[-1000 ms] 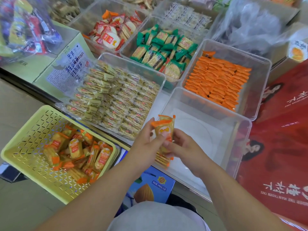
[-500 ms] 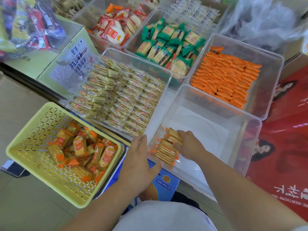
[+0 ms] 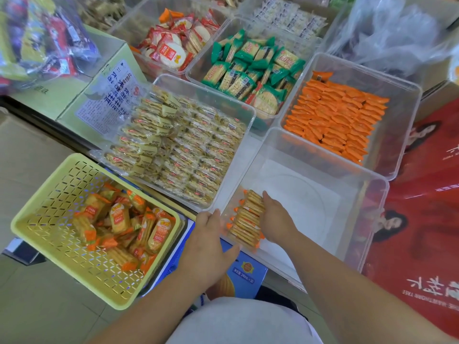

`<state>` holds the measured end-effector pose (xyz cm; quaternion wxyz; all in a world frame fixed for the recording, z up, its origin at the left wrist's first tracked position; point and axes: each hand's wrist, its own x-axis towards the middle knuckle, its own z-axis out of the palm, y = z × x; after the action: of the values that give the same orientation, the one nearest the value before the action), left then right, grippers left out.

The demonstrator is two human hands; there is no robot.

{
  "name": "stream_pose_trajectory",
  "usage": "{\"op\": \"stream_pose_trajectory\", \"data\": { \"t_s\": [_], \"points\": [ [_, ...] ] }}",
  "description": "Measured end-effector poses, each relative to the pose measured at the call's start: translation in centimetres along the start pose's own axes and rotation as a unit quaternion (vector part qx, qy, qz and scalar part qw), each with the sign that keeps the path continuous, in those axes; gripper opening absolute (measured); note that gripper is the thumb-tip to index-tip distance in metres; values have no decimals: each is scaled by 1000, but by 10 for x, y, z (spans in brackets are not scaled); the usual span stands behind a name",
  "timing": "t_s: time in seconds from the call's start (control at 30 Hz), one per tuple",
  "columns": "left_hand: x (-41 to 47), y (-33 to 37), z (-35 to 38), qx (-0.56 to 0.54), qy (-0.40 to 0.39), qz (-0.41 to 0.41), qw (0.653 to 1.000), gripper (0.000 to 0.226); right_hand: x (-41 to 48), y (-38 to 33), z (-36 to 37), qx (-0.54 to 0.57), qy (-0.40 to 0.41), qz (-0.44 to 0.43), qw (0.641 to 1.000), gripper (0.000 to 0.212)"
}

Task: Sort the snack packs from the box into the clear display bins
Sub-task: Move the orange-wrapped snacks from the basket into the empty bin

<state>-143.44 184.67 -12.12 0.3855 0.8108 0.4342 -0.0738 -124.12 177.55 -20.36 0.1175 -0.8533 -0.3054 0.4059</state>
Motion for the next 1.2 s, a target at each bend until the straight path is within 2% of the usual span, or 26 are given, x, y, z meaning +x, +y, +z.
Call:
{"op": "stream_pose_trajectory", "data": {
  "t_s": [0.17, 0.27, 0.37, 0.5, 0.6, 0.73, 0.83, 0.97, 1.07, 1.2],
  "points": [
    [0, 1, -1, -23, -2, -3, 1000, 94, 3, -1, -1, 5, -14, -21, 1000, 58],
    [0, 1, -2, -29, -8, -3, 1000, 94, 2, -2, -5, -33, -35, -10, 999, 65],
    [-1, 1, -3, -36, -12, -1, 999, 95, -1, -2, -7, -107, -22, -3, 994, 66],
    [-12, -2, -6, -42, 9, 20, 999, 93, -5, -2, -8, -122, -19, -14, 992, 73],
    [-28, -9, -18, -54, 51, 43, 996, 79, -10, -2, -8, -127, -13, -21, 992, 82],
    [-48, -34, -49, -79, 135, 65, 986, 47, -19, -8, -10, -122, -10, -12, 992, 83],
    [-52, -69, -80, -94, 194, 38, 976, 35, -33, -19, -11, -137, 21, 4, 990, 78],
    [-37, -135, -127, -6, 141, -39, 989, 53, -61, -46, -3, -116, 93, 8, 989, 66],
    [-15, -174, -165, 61, 82, -15, 995, 62, -88, -75, 13, -77, 151, -34, 985, 51],
    [17, -206, -203, 165, -64, 35, 984, 68, -121, -121, 41, 19, 198, -93, 976, 35]
  ]
}}
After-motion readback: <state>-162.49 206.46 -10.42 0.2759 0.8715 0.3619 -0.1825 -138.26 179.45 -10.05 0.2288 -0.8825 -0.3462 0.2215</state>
